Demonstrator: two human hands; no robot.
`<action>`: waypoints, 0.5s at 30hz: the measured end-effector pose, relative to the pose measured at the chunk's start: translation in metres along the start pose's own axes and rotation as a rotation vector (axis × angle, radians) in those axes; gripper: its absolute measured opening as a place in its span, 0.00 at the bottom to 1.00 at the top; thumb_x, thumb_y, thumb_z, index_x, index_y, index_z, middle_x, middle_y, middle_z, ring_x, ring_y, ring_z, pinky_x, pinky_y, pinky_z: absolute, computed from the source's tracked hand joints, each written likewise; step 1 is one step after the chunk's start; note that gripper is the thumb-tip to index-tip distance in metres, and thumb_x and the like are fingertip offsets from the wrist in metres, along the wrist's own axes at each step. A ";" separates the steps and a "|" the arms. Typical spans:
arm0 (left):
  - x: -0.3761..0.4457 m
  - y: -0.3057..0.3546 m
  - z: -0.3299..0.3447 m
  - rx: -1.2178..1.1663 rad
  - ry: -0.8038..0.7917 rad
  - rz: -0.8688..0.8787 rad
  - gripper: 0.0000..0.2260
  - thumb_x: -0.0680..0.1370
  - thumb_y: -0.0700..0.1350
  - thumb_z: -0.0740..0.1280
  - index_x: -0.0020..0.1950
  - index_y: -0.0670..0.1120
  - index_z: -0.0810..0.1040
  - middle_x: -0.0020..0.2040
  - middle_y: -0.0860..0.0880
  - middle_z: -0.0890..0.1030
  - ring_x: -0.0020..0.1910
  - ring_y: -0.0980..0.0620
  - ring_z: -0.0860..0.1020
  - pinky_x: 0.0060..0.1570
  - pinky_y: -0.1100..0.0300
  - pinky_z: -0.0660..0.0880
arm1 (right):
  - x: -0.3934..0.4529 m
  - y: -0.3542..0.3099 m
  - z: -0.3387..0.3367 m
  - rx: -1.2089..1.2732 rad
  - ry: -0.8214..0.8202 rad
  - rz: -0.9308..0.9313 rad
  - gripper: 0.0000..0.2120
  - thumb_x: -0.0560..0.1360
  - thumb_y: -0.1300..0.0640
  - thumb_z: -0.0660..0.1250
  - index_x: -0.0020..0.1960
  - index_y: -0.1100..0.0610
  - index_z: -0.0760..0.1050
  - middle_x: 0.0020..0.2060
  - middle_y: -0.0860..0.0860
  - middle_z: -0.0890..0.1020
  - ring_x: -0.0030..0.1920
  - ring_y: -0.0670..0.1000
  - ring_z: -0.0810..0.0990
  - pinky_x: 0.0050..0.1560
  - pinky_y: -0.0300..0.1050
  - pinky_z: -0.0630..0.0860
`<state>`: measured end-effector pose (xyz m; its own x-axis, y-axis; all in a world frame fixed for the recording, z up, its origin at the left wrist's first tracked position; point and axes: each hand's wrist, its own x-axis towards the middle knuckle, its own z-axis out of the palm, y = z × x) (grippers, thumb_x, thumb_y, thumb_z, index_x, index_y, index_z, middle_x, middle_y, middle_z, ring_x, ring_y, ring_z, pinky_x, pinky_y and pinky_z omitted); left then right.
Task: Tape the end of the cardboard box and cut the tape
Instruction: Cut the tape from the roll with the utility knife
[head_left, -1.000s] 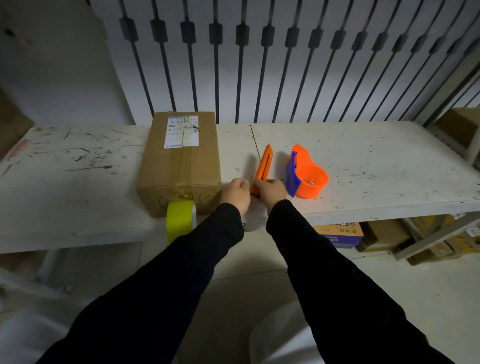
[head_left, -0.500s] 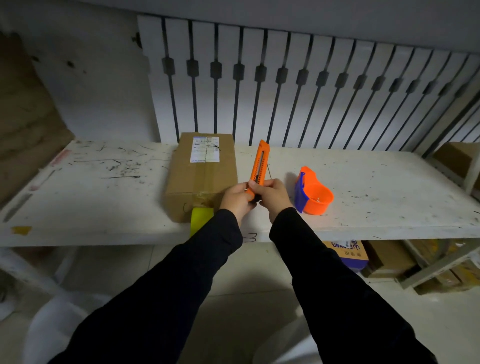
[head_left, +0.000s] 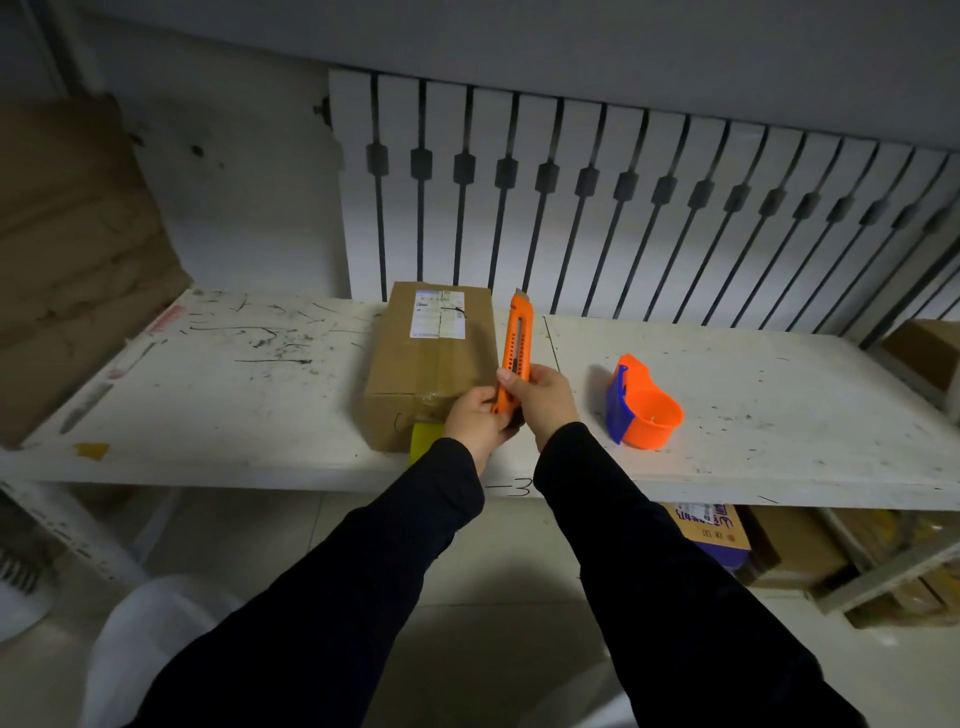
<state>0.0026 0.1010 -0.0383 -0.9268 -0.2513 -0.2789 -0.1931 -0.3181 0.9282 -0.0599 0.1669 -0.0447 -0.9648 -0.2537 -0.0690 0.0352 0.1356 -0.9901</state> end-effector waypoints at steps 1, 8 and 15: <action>-0.001 0.001 0.000 -0.002 0.000 -0.006 0.16 0.79 0.31 0.54 0.66 0.35 0.68 0.65 0.35 0.73 0.65 0.39 0.72 0.62 0.51 0.70 | 0.000 0.000 0.000 -0.018 0.008 -0.001 0.09 0.77 0.56 0.63 0.51 0.62 0.75 0.36 0.52 0.79 0.42 0.52 0.78 0.42 0.39 0.76; -0.004 0.002 0.002 -0.014 0.017 -0.031 0.16 0.79 0.31 0.55 0.67 0.36 0.67 0.65 0.36 0.73 0.65 0.40 0.73 0.60 0.53 0.71 | -0.001 0.000 0.001 -0.051 0.024 0.002 0.10 0.77 0.55 0.62 0.53 0.61 0.74 0.37 0.50 0.78 0.41 0.49 0.78 0.43 0.39 0.75; -0.007 0.002 0.002 0.036 -0.016 -0.007 0.17 0.79 0.30 0.54 0.67 0.36 0.67 0.66 0.36 0.73 0.66 0.39 0.72 0.64 0.50 0.69 | -0.005 -0.002 0.000 0.201 -0.002 0.066 0.10 0.76 0.51 0.63 0.54 0.56 0.71 0.43 0.52 0.77 0.47 0.52 0.78 0.52 0.46 0.77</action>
<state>0.0085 0.1042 -0.0342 -0.9303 -0.2342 -0.2822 -0.2112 -0.2870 0.9344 -0.0556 0.1681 -0.0425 -0.9583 -0.2523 -0.1345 0.1496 -0.0415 -0.9879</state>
